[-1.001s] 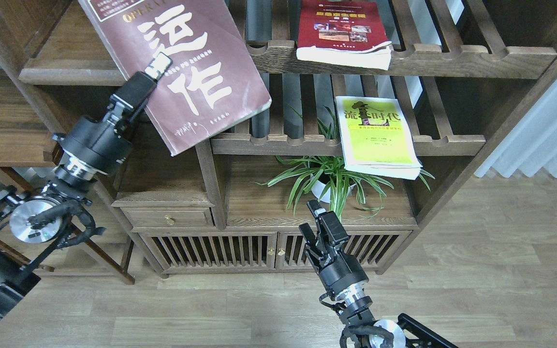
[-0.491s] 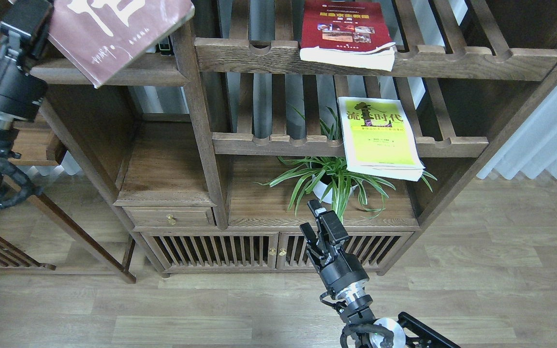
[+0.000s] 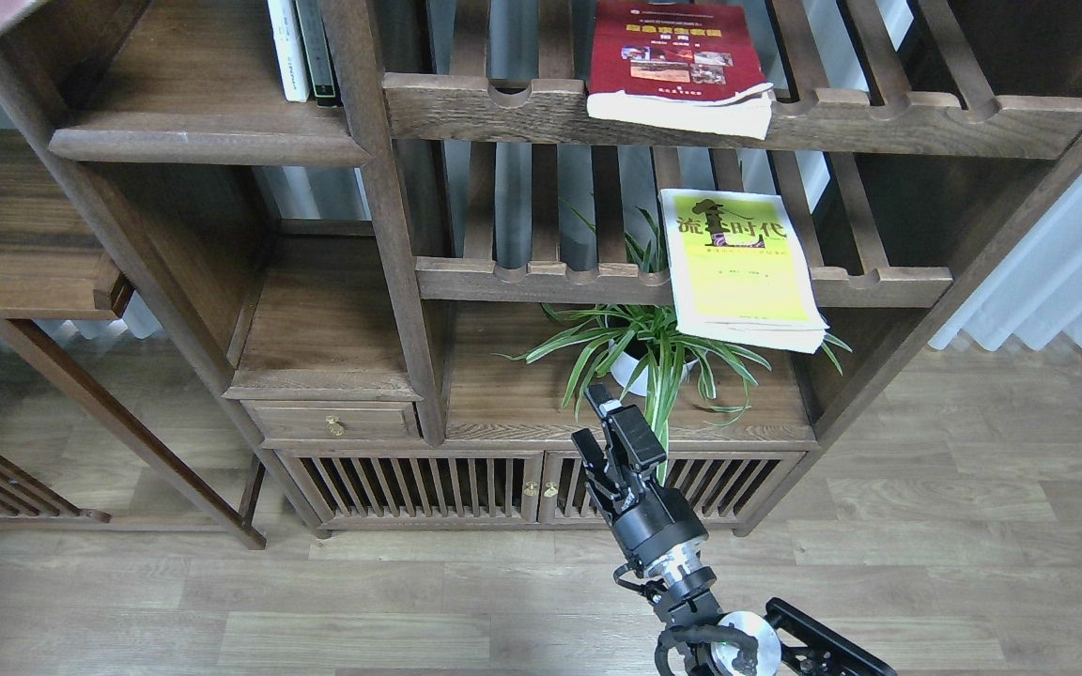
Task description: Organize books on shelf
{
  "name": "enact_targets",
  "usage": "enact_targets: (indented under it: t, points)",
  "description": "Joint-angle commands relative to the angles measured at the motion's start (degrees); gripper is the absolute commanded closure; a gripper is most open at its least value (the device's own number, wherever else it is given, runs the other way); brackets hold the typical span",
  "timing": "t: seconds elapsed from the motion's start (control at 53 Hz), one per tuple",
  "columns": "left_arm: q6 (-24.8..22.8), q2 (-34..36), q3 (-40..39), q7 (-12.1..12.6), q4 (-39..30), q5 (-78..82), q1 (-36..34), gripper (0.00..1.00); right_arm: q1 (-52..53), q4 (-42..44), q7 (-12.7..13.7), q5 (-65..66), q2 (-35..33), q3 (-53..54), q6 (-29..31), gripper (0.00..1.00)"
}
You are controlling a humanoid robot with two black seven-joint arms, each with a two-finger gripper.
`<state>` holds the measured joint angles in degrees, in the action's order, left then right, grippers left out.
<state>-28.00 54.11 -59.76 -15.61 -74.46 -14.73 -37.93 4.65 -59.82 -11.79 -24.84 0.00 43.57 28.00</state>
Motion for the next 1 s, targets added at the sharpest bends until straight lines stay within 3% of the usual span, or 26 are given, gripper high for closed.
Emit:
enact_targets:
  t: [0.0,0.038,0.057,0.283,0.566,0.774,0.982]
  points:
    - [0.0,0.03,0.43,2.95,0.46,0.58,0.04,1.0,0.0,-0.38,0.01,-0.04,0.0,-1.65,0.0,0.08]
    - [0.0,-0.41,0.52,4.17,0.46,0.67,-0.13,1.0,-0.08,-0.38,0.01,0.05,0.0,-1.74,0.0,0.08]
    - [0.0,-1.98,0.43,6.1,0.37,0.75,-1.0,1.0,0.0,-0.38,0.01,-0.04,0.0,-2.08,0.0,0.08]
    - [0.0,-3.49,-1.23,13.32,0.54,3.03,-2.94,1.0,-0.08,-0.38,0.01,-0.04,0.0,-3.49,0.0,0.08]
    - [0.0,-2.96,-3.61,13.67,1.78,8.67,-2.86,1.0,-0.17,-0.47,0.01,-0.04,0.0,-4.9,0.0,0.08]
    - [0.0,-3.05,-3.78,13.76,7.05,10.07,-2.94,1.0,-0.17,-0.47,0.01,0.05,0.0,-5.43,0.0,0.08]
    - [0.0,-5.94,-4.66,13.41,7.75,14.11,-3.56,1.0,-0.26,-0.73,0.01,0.05,0.0,-5.69,0.0,0.08]
